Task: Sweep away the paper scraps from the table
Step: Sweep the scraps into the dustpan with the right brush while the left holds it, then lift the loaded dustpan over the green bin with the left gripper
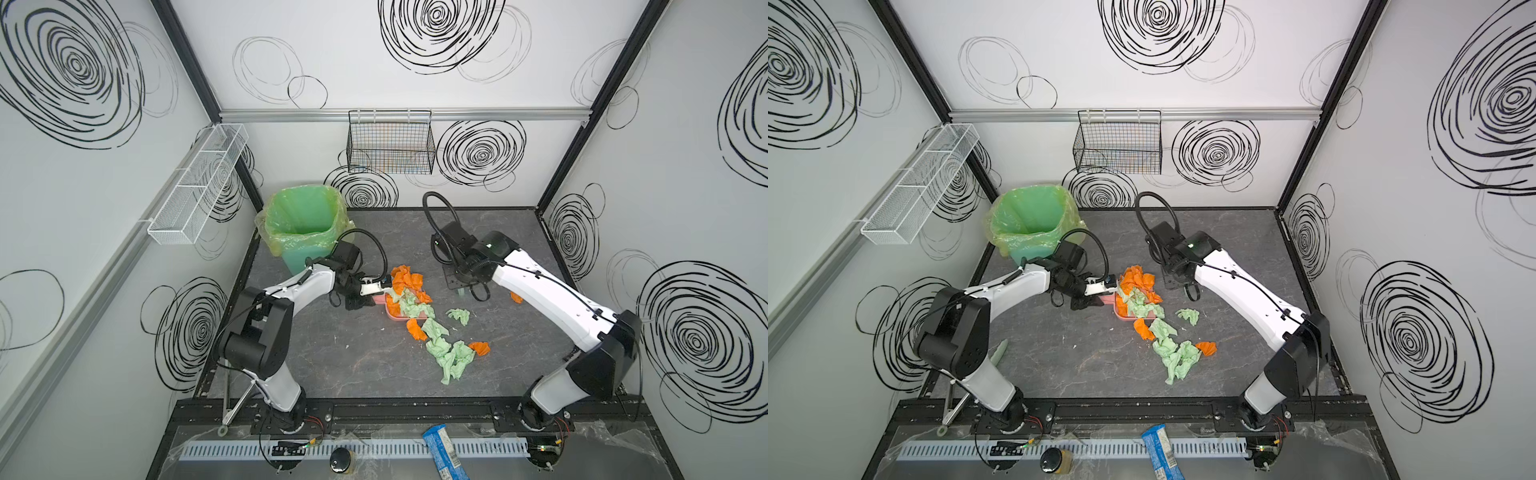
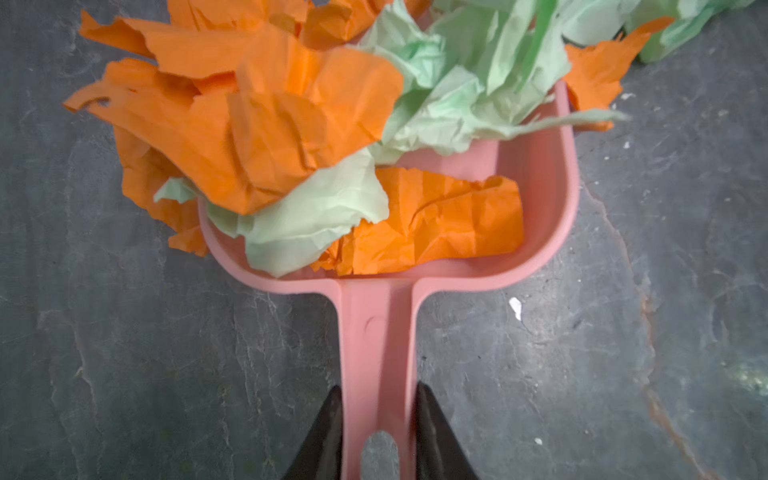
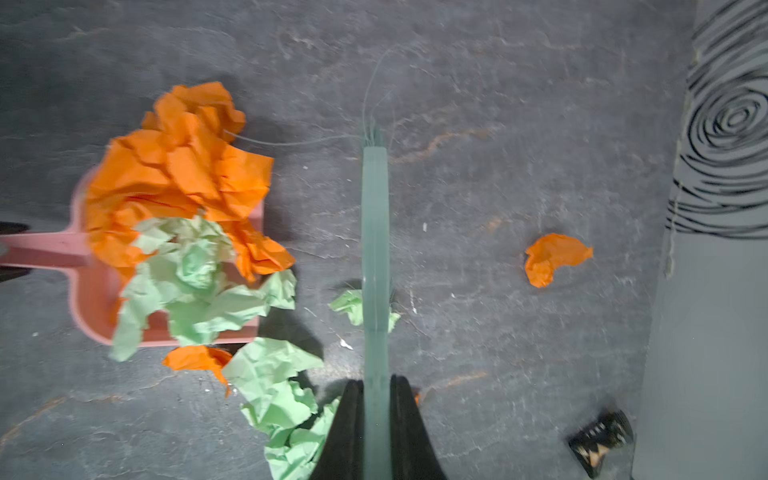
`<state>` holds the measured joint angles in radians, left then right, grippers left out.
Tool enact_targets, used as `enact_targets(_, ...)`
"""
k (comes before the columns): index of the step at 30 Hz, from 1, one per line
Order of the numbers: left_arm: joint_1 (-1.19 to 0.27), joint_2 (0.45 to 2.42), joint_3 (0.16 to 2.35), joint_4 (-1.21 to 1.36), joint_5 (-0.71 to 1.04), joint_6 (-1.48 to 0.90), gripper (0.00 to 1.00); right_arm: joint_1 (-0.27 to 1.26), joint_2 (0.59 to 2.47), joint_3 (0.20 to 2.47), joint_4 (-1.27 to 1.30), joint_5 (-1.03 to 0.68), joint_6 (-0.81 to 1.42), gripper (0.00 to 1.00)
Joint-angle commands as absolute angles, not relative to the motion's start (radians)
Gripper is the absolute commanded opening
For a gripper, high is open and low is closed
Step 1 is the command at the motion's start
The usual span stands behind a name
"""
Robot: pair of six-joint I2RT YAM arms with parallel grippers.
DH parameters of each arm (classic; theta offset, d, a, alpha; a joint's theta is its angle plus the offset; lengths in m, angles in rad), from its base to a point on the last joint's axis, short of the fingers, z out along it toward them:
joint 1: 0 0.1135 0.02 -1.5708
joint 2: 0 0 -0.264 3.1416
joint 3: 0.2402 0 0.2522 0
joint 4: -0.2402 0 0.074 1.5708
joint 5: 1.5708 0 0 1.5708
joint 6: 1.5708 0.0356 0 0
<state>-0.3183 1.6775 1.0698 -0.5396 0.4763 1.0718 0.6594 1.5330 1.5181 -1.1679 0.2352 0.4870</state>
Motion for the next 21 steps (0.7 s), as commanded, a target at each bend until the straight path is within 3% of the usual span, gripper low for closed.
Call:
enact_targets(1, -0.308, 1.625, 1.114, -0.585, 0.540, 1.063, 0.00, 0.607, 1.470, 1.403, -1.157, 0.242, 0.487, 0.00)
enact_targets(9, -0.309, 1.563, 1.214, -0.715, 0.526, 1.082, 0.00, 0.547, 1.391, 1.218, -1.076, 0.199, 0.462, 0.00)
enact_targets(21, -0.306, 1.473, 1.412, -0.943, 0.520, 1.123, 0.00, 0.478, 1.357, 1.174, -1.029, 0.175, 0.409, 0.00)
